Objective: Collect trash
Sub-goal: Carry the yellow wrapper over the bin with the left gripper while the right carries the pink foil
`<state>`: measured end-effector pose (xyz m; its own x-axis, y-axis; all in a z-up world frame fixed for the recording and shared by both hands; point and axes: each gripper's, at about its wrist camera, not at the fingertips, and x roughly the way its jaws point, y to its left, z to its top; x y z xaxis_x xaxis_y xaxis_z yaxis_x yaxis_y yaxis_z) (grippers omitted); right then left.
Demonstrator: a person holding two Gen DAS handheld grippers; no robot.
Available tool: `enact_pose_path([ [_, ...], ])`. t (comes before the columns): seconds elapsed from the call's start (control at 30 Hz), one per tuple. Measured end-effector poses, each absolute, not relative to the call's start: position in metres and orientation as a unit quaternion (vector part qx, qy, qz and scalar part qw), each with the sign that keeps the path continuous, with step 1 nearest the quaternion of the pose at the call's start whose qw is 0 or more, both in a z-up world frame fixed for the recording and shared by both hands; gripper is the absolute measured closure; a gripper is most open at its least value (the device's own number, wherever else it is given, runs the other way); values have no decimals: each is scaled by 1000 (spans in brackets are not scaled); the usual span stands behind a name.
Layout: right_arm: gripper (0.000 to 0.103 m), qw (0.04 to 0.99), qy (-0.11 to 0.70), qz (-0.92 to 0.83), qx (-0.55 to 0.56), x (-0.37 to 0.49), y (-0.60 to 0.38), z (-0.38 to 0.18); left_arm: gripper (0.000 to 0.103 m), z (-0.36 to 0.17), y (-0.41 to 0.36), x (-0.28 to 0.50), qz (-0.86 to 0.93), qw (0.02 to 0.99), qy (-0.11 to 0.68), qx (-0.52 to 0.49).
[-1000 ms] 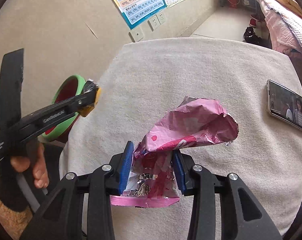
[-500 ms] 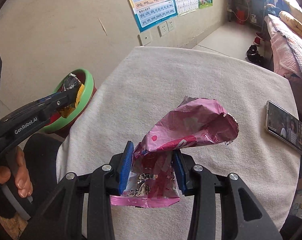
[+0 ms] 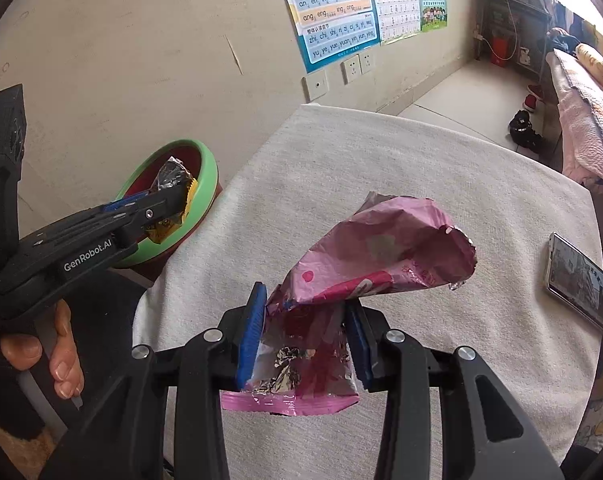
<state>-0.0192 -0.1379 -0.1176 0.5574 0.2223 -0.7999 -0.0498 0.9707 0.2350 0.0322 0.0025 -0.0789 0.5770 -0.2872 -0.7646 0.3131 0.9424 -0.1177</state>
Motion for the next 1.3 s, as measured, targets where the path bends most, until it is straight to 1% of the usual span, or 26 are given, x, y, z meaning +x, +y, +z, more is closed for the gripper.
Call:
enact_pose_path([
  [0.37, 65, 880, 454, 115, 73, -5, -105, -107, 73, -77, 17, 38, -148, 894, 423, 7],
  [1.0, 65, 874, 460, 147, 42, 7, -72, -109, 73, -74, 47, 43, -121, 901, 417, -13],
  [1.3, 65, 874, 458, 163, 24, 17, -50, -104, 73, -71, 79, 46, -87, 907, 411, -21],
])
